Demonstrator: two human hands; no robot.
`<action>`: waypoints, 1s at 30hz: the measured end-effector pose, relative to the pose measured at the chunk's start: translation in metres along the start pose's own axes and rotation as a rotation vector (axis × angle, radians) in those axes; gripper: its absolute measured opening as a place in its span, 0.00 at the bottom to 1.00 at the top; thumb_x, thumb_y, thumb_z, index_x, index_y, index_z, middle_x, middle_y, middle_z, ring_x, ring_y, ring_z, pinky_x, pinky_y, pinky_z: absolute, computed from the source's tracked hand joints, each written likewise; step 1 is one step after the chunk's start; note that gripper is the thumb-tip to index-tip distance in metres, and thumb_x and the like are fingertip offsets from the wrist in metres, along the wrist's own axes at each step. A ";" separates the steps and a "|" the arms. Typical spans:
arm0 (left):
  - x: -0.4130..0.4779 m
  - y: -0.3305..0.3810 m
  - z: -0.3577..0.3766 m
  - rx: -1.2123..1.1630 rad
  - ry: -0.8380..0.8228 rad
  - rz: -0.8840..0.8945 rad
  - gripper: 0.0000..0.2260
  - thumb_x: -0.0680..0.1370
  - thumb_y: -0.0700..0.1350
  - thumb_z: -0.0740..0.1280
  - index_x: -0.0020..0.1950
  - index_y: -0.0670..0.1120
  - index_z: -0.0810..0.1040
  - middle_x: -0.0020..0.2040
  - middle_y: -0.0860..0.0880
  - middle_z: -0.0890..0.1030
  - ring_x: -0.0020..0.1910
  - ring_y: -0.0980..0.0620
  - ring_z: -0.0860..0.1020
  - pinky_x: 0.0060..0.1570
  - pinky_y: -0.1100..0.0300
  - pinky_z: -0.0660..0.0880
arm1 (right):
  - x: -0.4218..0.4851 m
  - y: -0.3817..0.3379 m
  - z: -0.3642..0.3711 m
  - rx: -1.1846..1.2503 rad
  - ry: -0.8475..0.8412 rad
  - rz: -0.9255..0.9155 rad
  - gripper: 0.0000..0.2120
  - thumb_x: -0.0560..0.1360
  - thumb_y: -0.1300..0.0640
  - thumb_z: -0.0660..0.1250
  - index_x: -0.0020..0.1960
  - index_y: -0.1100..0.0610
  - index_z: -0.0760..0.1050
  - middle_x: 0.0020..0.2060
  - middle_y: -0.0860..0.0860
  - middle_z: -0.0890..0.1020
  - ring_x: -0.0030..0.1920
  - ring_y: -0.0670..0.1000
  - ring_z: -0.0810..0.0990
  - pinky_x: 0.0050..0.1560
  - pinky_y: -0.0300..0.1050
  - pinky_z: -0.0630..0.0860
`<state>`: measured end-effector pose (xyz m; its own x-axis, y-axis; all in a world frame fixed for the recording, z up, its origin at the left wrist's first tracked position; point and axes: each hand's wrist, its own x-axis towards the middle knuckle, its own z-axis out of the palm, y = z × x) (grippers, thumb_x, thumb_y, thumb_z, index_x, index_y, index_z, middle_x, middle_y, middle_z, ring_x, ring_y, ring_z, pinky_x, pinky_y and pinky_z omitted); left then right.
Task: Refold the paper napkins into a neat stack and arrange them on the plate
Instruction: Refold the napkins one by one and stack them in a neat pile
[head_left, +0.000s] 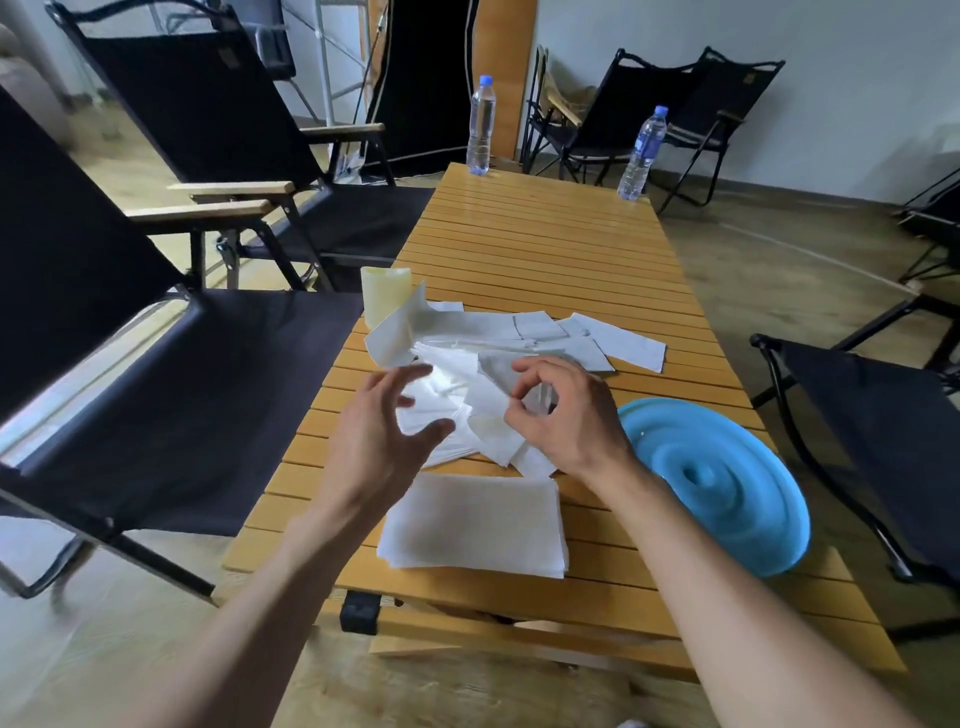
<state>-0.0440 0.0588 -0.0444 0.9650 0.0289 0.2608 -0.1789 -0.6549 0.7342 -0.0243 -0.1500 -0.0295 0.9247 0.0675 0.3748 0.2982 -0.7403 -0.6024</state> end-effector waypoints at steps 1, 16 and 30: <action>-0.001 0.004 -0.001 0.036 0.016 0.078 0.30 0.73 0.51 0.76 0.73 0.55 0.71 0.72 0.51 0.71 0.62 0.53 0.76 0.53 0.55 0.79 | -0.001 -0.005 -0.003 0.018 -0.020 -0.038 0.05 0.69 0.55 0.74 0.40 0.50 0.78 0.57 0.44 0.84 0.60 0.47 0.79 0.59 0.45 0.75; 0.003 0.009 -0.015 -0.605 0.011 -0.226 0.03 0.81 0.45 0.68 0.48 0.49 0.81 0.37 0.59 0.84 0.39 0.64 0.81 0.41 0.68 0.79 | -0.004 -0.006 -0.008 0.242 -0.195 0.151 0.23 0.75 0.65 0.67 0.66 0.47 0.75 0.62 0.41 0.79 0.67 0.41 0.73 0.68 0.47 0.73; 0.005 0.024 -0.036 -1.078 -0.183 -0.484 0.10 0.79 0.41 0.64 0.56 0.38 0.81 0.49 0.39 0.85 0.45 0.41 0.84 0.43 0.53 0.83 | 0.003 -0.015 -0.028 0.997 -0.258 0.647 0.16 0.71 0.66 0.74 0.58 0.59 0.79 0.45 0.54 0.87 0.39 0.50 0.85 0.38 0.43 0.81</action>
<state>-0.0503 0.0705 -0.0028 0.9739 -0.0671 -0.2168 0.2262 0.3672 0.9022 -0.0326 -0.1578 0.0001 0.9562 0.0909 -0.2782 -0.2891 0.1450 -0.9463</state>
